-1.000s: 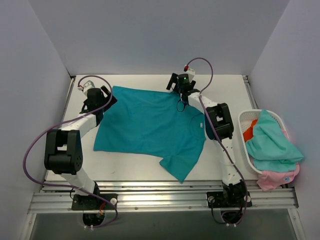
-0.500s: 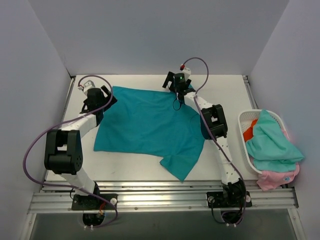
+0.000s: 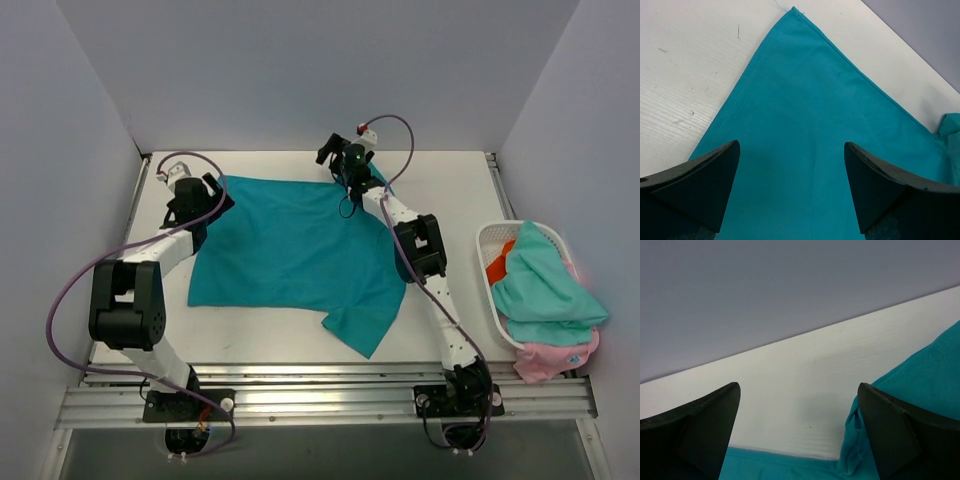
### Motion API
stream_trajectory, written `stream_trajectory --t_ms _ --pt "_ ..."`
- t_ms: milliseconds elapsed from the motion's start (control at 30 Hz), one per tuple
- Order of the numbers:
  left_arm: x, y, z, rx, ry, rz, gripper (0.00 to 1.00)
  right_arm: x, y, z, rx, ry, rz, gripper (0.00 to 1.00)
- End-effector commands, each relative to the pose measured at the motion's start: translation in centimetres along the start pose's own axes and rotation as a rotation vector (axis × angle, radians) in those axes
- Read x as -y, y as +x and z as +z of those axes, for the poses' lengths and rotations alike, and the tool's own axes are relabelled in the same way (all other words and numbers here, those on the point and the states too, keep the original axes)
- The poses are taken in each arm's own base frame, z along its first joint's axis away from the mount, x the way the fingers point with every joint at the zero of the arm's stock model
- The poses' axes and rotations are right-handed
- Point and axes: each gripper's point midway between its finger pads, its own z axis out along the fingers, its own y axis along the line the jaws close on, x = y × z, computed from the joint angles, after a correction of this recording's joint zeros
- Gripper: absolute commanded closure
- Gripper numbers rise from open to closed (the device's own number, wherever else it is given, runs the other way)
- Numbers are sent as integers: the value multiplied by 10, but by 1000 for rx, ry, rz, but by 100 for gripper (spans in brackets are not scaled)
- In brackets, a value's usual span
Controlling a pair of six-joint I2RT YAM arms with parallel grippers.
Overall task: Fold and stack the t-shirts
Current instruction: Flatten out the tshirt
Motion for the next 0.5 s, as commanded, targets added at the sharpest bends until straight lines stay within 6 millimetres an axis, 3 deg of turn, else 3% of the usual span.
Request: stream_trajectory --t_ms 0,33,67,133,167,200,233,267,300,333,367,400,433,467 --pt "9 -15 -6 46 20 18 6 -33 -55 2 173 -116 79 0" --pt "8 -17 -6 52 17 16 6 -35 -63 0 187 -118 74 0" --pt "8 -18 -7 51 19 16 6 -48 -85 -10 222 -134 51 0" --pt "10 -22 -8 57 15 19 6 -39 -91 -20 242 -84 25 0" --pt "9 -24 -9 56 9 19 6 -60 -127 -42 313 -116 30 0" --pt "11 -28 -13 64 11 14 6 -40 -108 -48 272 -68 0 0" --pt "10 -30 -15 69 7 9 6 -32 -114 -57 288 -25 2 0" --pt "10 -31 -19 73 7 4 6 -49 -146 -81 339 -48 11 0" --pt "9 -32 -21 77 6 -2 6 -25 -124 -90 293 15 -20 0" --pt "8 -32 -29 82 7 -15 6 -11 -128 -103 315 95 -8 0" --pt "8 -32 -34 84 10 -23 6 -21 -151 -131 342 101 8 0" --pt "12 -36 -44 99 24 -33 6 -14 -146 -144 324 136 -13 0" --pt "10 -33 -48 97 18 -35 6 9 -122 -158 275 218 -33 0" --pt "1 -22 -52 77 -6 -29 6 13 -135 -185 292 278 -29 0"
